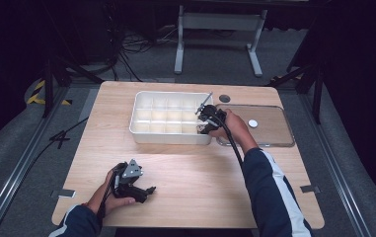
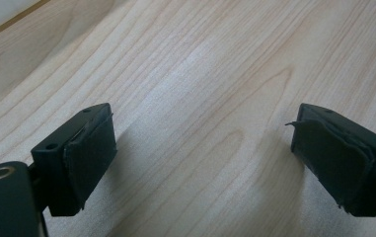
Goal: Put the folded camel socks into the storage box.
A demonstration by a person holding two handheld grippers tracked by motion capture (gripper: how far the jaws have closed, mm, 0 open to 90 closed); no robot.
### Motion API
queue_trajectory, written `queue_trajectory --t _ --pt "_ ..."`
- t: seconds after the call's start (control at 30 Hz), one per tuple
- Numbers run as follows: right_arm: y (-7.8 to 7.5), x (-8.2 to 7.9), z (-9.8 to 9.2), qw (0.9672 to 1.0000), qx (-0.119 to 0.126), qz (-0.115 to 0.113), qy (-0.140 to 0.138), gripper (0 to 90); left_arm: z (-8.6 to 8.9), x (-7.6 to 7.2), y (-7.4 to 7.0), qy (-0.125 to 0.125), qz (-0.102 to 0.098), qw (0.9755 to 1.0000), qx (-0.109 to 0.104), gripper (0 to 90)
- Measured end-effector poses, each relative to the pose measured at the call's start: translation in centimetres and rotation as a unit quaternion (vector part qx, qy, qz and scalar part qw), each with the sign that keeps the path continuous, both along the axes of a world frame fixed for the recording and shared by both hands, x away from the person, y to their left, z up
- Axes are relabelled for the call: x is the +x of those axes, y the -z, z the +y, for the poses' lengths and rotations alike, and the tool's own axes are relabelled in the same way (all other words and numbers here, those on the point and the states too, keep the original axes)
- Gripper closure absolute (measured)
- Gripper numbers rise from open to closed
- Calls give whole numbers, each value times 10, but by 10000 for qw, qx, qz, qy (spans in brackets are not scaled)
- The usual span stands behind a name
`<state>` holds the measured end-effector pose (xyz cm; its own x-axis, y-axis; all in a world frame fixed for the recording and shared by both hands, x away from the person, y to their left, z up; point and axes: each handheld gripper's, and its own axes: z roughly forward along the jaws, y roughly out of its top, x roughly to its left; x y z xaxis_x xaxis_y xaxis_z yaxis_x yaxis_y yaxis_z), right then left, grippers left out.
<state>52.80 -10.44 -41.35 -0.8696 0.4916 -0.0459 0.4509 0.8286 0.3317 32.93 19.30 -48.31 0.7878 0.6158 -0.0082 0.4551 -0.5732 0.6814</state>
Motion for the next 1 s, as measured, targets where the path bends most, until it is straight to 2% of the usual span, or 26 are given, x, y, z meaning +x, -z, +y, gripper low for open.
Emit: queue_trajectory --t 0.17,0.33,0.53,0.6,1.0 --pt "3 1 -1 9999 75 63 57 782 -1 1 0 38 36 10000 -23 98" --pt "3 0 0 10000 22 34 16 778 -1 1 0 71 48 10000 -15 96" --pt "3 -2 -4 9998 203 -93 11 764 -1 1 0 39 34 10000 17 97" --pt "2 -4 -7 9993 356 -120 71 761 -1 1 0 39 36 10000 16 97" --pt "-1 -7 -12 9979 594 -198 155 730 -1 2 0 72 68 10000 0 95"
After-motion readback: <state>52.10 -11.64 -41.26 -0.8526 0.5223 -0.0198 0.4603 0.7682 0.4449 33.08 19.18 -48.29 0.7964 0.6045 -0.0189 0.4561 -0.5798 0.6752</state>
